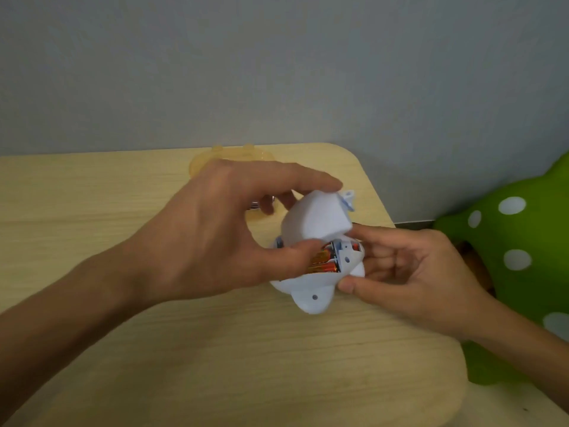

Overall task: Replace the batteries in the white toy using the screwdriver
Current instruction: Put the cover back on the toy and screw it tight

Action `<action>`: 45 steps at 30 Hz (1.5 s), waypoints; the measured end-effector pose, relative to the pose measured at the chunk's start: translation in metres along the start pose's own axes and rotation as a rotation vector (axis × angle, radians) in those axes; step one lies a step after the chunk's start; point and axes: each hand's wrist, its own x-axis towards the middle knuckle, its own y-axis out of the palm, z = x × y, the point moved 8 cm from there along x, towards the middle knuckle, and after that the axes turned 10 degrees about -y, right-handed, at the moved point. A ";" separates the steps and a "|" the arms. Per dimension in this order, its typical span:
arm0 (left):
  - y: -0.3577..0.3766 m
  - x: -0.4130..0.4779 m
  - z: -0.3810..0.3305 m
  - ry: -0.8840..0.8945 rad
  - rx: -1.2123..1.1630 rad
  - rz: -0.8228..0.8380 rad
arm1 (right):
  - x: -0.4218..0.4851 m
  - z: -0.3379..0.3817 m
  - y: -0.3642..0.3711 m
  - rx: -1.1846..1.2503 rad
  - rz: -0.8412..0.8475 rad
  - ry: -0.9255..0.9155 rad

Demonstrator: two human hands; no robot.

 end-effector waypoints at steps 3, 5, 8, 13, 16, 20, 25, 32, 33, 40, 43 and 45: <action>0.019 0.005 0.000 -0.023 0.004 0.052 | 0.000 0.000 0.000 0.001 0.006 0.011; 0.026 0.005 0.002 -0.015 0.022 0.067 | 0.000 0.001 0.000 -0.009 0.012 0.016; 0.027 0.004 0.006 -0.010 0.025 0.065 | 0.001 0.001 0.000 -0.035 0.023 0.023; 0.025 -0.004 0.013 -0.027 0.021 0.058 | 0.001 0.001 0.001 -0.025 0.018 0.029; 0.022 -0.008 0.017 -0.048 0.039 0.064 | 0.000 0.001 0.002 -0.024 0.028 0.030; 0.016 -0.012 0.027 -0.089 0.015 0.101 | -0.001 0.001 0.003 -0.021 0.019 0.067; 0.016 -0.017 0.031 -0.178 0.000 0.087 | 0.000 0.005 0.005 0.010 0.033 0.144; 0.019 -0.017 0.033 -0.264 -0.079 0.097 | 0.009 0.014 0.007 0.137 -0.088 0.400; 0.019 -0.017 0.034 -0.272 -0.093 0.100 | 0.009 0.014 0.008 0.148 -0.086 0.432; 0.024 -0.013 0.039 -0.305 -0.214 0.146 | 0.008 0.010 0.005 0.158 -0.061 0.544; 0.026 -0.012 0.043 -0.298 -0.241 0.153 | 0.008 0.009 0.004 0.160 -0.060 0.555; 0.027 -0.013 0.047 -0.277 -0.255 0.141 | 0.008 0.007 0.002 0.168 -0.054 0.563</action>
